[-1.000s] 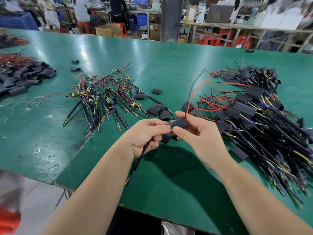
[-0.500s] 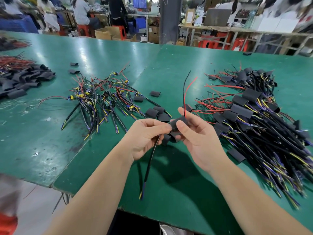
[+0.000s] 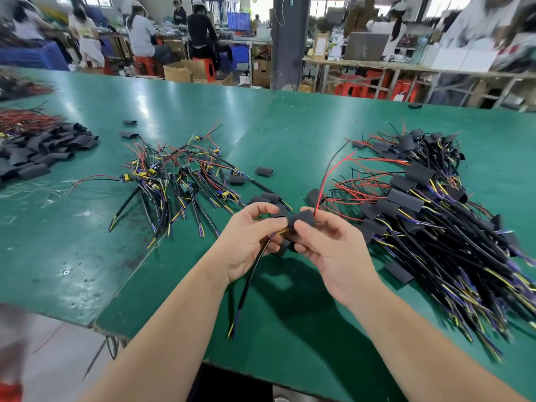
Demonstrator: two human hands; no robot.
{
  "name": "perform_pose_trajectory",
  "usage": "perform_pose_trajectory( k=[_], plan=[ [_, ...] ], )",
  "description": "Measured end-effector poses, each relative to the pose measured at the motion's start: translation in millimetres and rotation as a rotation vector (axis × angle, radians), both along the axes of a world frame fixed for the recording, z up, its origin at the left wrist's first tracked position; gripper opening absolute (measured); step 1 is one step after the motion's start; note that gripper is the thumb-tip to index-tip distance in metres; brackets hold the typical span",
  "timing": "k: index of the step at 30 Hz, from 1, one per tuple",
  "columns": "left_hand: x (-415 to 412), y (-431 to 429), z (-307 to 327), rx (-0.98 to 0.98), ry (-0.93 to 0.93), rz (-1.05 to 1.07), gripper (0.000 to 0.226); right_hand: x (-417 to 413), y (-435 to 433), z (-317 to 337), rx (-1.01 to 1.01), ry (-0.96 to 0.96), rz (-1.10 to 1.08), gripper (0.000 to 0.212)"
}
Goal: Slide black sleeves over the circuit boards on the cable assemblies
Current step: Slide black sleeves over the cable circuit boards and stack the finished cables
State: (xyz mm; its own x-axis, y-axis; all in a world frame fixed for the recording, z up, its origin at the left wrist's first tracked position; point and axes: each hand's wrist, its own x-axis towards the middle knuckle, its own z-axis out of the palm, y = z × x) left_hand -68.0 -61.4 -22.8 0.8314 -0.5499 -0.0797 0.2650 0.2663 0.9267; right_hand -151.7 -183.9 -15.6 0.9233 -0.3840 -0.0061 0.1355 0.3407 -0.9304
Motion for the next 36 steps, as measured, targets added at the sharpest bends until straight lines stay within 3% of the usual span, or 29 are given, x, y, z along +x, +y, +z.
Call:
perform_pose_trajectory(
  k=[3,5,8,11,13,17,22,28,30,36],
  plan=[
    [2,2,6,-0.025,0.055,0.081,0.013,0,-10,22,0.169,0.007,-0.076,0.017],
    [4,5,7,-0.067,0.098,0.14,0.013,-1,-25,41,0.059,-0.01,-0.172,0.022],
    [7,8,8,-0.106,0.121,0.199,0.018,-9,-61,69,-0.433,-0.014,-0.392,0.033],
    [7,9,8,-0.126,0.123,0.2,0.018,-17,-105,88,-1.161,0.107,-0.735,0.021],
    [7,9,7,-0.12,0.111,0.19,0.017,-19,-127,94,-1.392,0.214,-0.816,0.01],
    [7,8,5,-0.083,0.081,0.189,0.016,-17,-139,87,-1.54,0.536,-0.472,0.016],
    [9,8,3,-0.065,0.056,0.192,0.016,-27,-112,80,-1.534,0.214,-0.425,0.015],
    [9,7,0,-0.01,-0.006,0.239,0.018,-28,-74,53,-1.487,0.456,0.393,0.02],
    [10,8,-1,-0.003,-0.022,0.254,0.018,-20,-67,37,-1.451,0.527,0.556,0.025],
    [13,9,-5,0.013,-0.06,0.291,0.021,16,-61,17,-1.529,0.38,0.318,0.025]
  ],
)
